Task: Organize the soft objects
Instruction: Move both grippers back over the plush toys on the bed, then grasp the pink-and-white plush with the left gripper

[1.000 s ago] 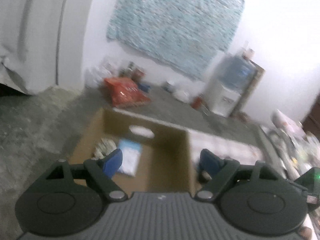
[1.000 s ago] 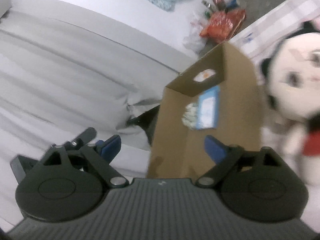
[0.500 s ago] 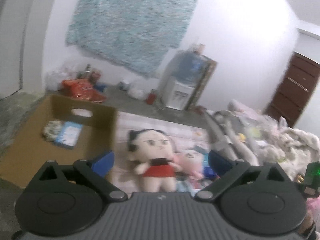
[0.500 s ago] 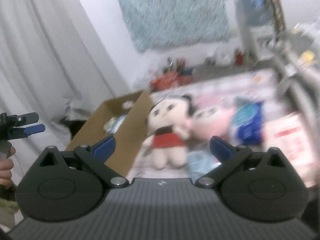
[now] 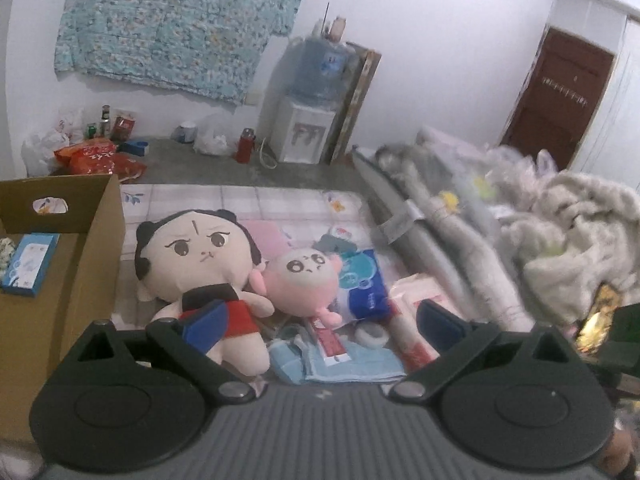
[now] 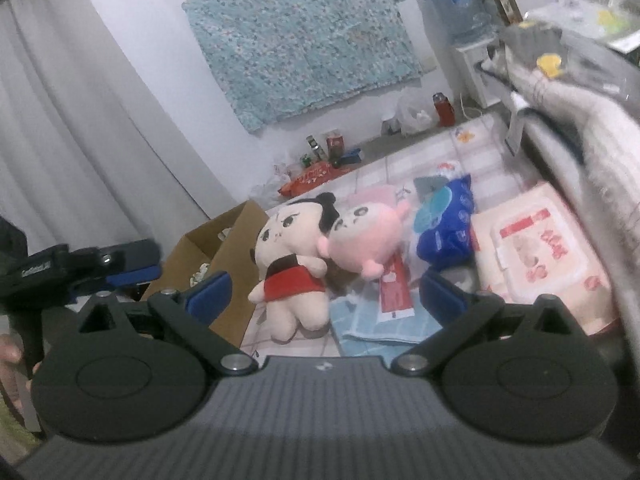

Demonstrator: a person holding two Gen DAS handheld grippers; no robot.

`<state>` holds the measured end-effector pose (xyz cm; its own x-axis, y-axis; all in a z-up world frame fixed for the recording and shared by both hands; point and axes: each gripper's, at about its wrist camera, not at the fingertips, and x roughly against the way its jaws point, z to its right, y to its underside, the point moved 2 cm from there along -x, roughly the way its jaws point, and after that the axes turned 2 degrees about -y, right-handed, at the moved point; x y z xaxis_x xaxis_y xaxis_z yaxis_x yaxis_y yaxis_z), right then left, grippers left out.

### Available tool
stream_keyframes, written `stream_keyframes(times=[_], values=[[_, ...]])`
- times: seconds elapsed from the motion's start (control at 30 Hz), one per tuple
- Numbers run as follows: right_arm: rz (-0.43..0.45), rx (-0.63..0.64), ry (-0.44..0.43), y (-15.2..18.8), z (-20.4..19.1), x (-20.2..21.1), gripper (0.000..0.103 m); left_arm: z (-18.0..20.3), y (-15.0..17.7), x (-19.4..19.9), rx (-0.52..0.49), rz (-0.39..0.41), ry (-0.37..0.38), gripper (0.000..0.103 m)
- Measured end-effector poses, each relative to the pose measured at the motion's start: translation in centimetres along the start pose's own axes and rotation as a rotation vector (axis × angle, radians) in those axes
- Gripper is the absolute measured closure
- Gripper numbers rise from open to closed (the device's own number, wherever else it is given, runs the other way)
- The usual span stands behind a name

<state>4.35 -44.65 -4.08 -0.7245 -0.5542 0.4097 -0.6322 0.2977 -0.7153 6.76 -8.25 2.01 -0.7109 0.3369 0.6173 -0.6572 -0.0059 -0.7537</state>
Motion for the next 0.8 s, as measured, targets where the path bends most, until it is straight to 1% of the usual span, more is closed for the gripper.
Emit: stream_keyframes(times=[0.17, 0.27, 0.43, 0.53, 0.6, 0.7, 0.8], values=[[-0.032, -0.05, -0.011, 0.0, 1.7, -3.0, 0.003, 0.4, 0.1, -2.8, -0.075, -0.004, -0.063, 0.002], [-0.037, -0.077, -0.013, -0.1, 2.7, -4.2, 0.004, 0.4, 0.1, -4.5, -0.1, -0.034, -0.083, 0.002], [-0.051, -0.053, 0.026, 0.3, 3.6, -6.5, 0.009, -0.4, -0.3, -7.1, -0.061, -0.091, -0.061, 0.002], [-0.061, -0.013, 0.053, 0.6, 3.5, -7.9, 0.012, -0.4, -0.7, -8.3, -0.061, -0.1, -0.046, 0.002], [-0.069, 0.005, 0.053, 0.8, 3.6, -8.9, 0.014, -0.2, -1.0, -9.2, -0.079, -0.103, -0.036, 0.002], [-0.076, 0.027, 0.046, 0.9, 3.6, -10.4, 0.017, 0.6, -1.8, -10.8, -0.141, -0.114, -0.011, 0.002], [-0.081, 0.063, 0.047, 0.9, 3.6, -12.1, 0.025, 1.5, -2.6, -12.3, -0.207, -0.126, 0.014, 0.002]])
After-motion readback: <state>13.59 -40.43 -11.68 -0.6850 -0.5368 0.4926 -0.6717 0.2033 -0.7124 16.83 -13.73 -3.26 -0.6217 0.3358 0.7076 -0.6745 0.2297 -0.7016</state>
